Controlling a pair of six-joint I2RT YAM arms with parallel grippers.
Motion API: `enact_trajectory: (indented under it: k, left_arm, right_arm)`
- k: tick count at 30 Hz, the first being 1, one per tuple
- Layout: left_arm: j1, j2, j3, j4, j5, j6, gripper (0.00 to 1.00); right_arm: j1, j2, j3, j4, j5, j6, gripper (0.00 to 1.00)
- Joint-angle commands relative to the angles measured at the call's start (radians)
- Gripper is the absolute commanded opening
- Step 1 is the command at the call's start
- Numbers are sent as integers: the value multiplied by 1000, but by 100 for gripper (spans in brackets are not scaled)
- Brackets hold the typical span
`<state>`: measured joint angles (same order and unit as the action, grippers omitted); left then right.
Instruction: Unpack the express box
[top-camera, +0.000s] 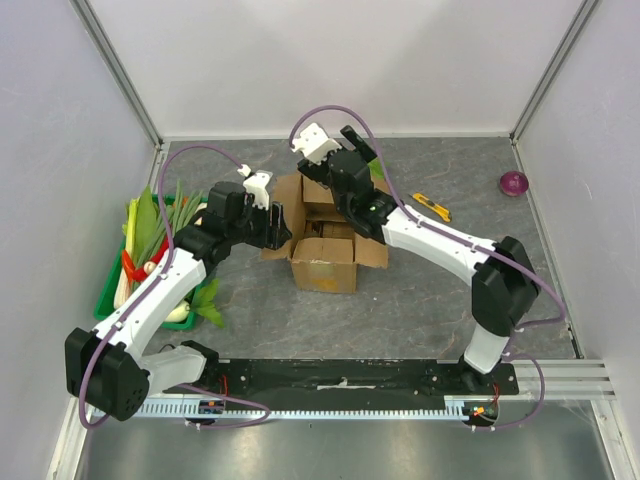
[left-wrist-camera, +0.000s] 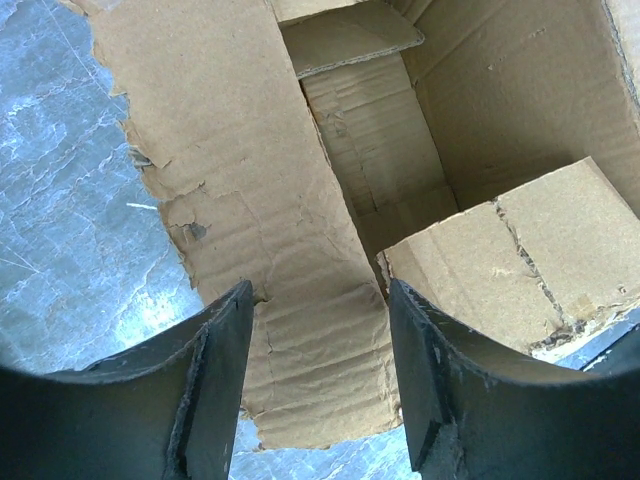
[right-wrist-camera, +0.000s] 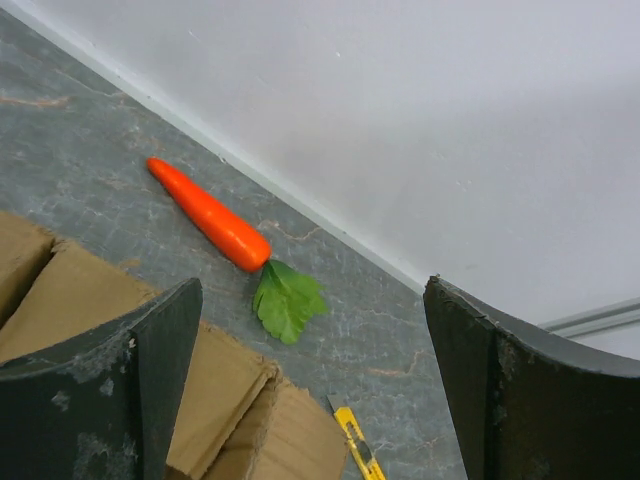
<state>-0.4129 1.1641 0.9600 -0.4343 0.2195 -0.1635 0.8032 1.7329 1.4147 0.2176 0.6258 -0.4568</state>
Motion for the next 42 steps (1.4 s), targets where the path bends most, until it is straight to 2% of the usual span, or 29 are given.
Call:
enact_trajectory:
  k: [1,3,6,8,9,12,18,24,32,42]
  left_arm:
    - [-3,-17,-3,39,21,-33,63]
    - [-3,-17,-4,37,20,-34,63]
    - [-3,-17,-3,31,14,-34,63]
    - [-3,-18,-6,28,9,-44,63]
    - [-3,-20,-6,29,3,-45,63]
    - [-3,-24,-12,34,-2,-53,63]
    - [-3,-24,-9,35,0,-53,63]
    - [-3,-32,-10,39,-35,-71,63]
    - [-3,-24,-12,37,-29,-97,61]
    - [-3,-14,-1,37,-23,-100,61]
  right_arm:
    - [-29,86,87,-73,8,50,98]
    - [-29,79,96,-106,-30,70,98]
    - [-30,33,79,-182,-225,115,96]
    - [-30,7,64,-251,-351,160,90]
    - [-30,1,58,-273,-379,180,79]
    - [-30,-25,-3,-305,-431,253,64]
    - [-30,-19,-108,-302,-480,314,54]
    - [-30,40,-109,-278,-486,319,52]
    - [-25,145,-108,-118,-410,305,53]
    - [8,59,-183,35,-241,271,58]
